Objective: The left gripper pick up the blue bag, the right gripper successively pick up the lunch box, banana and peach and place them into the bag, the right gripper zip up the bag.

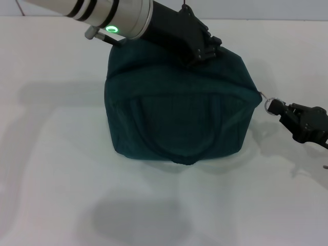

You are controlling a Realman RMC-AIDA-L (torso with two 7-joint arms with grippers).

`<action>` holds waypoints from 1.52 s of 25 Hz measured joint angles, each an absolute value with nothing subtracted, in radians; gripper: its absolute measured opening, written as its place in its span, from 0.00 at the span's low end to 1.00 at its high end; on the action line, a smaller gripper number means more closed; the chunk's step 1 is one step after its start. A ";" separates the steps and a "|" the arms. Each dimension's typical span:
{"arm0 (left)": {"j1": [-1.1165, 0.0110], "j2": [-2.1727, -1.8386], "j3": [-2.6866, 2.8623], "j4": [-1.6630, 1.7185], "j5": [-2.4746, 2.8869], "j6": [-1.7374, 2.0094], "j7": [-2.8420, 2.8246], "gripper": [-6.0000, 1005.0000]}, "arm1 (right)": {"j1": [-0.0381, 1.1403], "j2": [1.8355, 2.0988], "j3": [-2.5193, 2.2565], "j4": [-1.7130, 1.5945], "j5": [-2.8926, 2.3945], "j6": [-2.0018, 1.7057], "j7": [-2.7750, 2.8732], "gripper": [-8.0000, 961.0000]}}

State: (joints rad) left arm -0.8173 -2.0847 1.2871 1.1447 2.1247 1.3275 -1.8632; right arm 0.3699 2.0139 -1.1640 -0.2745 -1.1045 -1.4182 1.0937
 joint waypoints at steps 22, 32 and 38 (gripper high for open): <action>-0.783 -2.085 1.284 1.174 2.004 1.375 -1.880 0.14 | 0.354 2.013 -1.159 -0.259 -1.105 -1.378 1.100 0.09; -0.651 -2.085 1.266 1.241 1.807 1.377 -1.848 0.35 | 0.312 2.003 -1.076 -0.266 -1.096 -1.391 1.096 0.13; -0.534 -2.084 1.242 1.276 1.683 1.378 -1.778 0.48 | 0.280 2.003 -0.969 -0.272 -1.095 -1.447 1.075 0.36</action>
